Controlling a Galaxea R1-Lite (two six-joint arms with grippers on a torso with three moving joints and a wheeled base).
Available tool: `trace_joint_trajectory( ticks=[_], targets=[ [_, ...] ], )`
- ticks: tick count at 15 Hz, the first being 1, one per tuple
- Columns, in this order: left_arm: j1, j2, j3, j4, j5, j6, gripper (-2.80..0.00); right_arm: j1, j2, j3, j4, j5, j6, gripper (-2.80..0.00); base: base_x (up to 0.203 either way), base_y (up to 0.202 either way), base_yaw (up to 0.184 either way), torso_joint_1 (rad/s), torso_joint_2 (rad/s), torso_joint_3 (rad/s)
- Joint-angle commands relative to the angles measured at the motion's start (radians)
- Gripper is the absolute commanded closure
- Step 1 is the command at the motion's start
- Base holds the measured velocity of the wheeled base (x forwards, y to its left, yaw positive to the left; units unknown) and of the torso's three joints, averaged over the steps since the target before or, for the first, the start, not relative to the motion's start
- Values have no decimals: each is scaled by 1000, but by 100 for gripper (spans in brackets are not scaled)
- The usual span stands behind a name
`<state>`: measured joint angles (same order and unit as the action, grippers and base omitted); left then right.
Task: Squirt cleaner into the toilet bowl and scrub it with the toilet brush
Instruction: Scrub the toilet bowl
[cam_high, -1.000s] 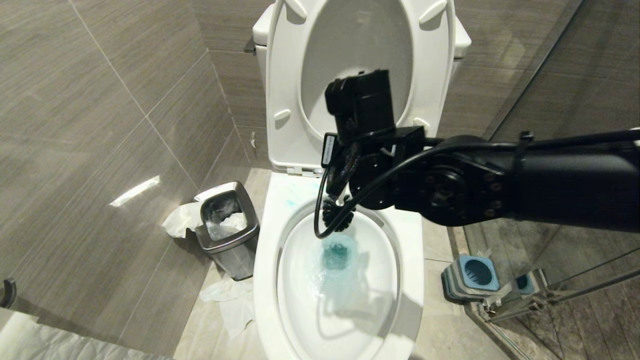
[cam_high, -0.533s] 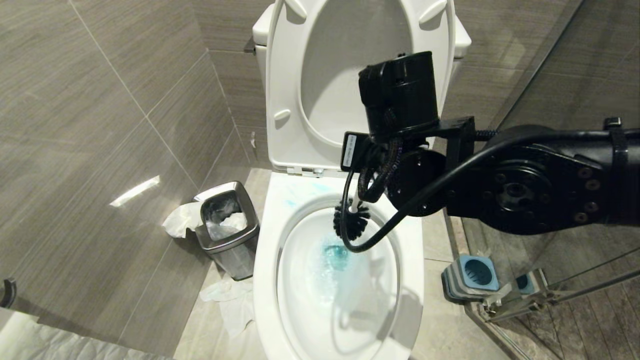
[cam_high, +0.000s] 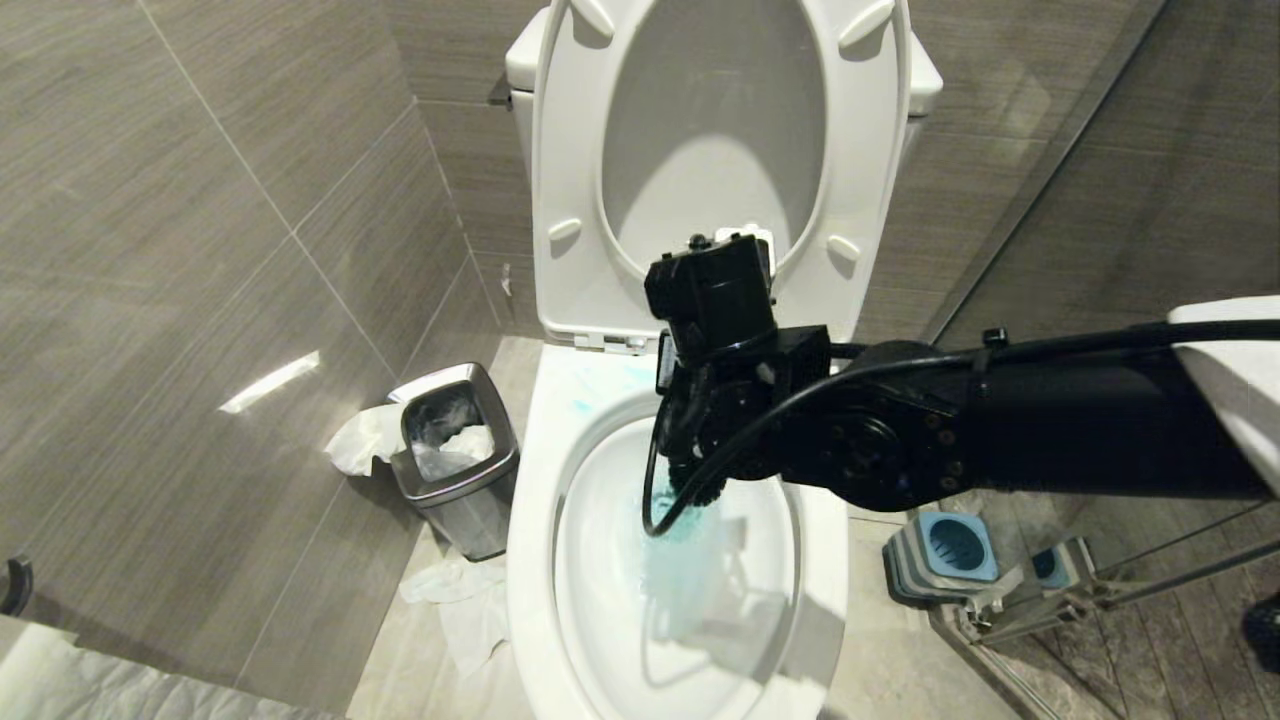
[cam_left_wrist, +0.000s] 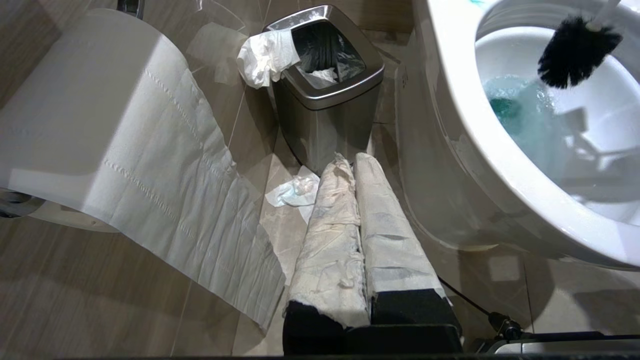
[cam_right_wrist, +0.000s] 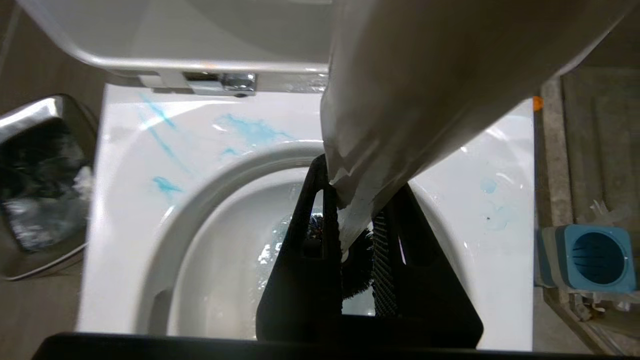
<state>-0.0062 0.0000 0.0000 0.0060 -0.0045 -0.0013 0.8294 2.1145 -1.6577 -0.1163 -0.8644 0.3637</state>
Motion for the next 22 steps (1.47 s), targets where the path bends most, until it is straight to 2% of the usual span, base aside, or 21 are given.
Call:
trace_joint_trajectory(
  ticks=[1, 5, 10, 13, 19, 22],
  targets=[
    [0, 2, 2, 0, 0, 0, 0, -28, 88, -3, -39, -15, -16, 0, 0, 0, 0, 0, 0, 0],
    [0, 2, 2, 0, 0, 0, 0, -55, 140, -36, -191, -16, -135, 0, 0, 0, 0, 0, 0, 0],
    [0, 2, 2, 0, 0, 0, 0, -46, 229, -191, -198, -10, -189, 0, 0, 0, 0, 0, 0, 0],
    [0, 2, 2, 0, 0, 0, 0, -6, 277, -263, -181, -8, -215, 0, 0, 0, 0, 0, 0, 0],
    [0, 2, 2, 0, 0, 0, 0, 98, 276, -249, -155, -10, -213, 0, 0, 0, 0, 0, 0, 0],
    [-1, 2, 2, 0, 0, 0, 0, 148, 224, -134, -155, -9, -206, 0, 0, 0, 0, 0, 0, 0]
  ],
)
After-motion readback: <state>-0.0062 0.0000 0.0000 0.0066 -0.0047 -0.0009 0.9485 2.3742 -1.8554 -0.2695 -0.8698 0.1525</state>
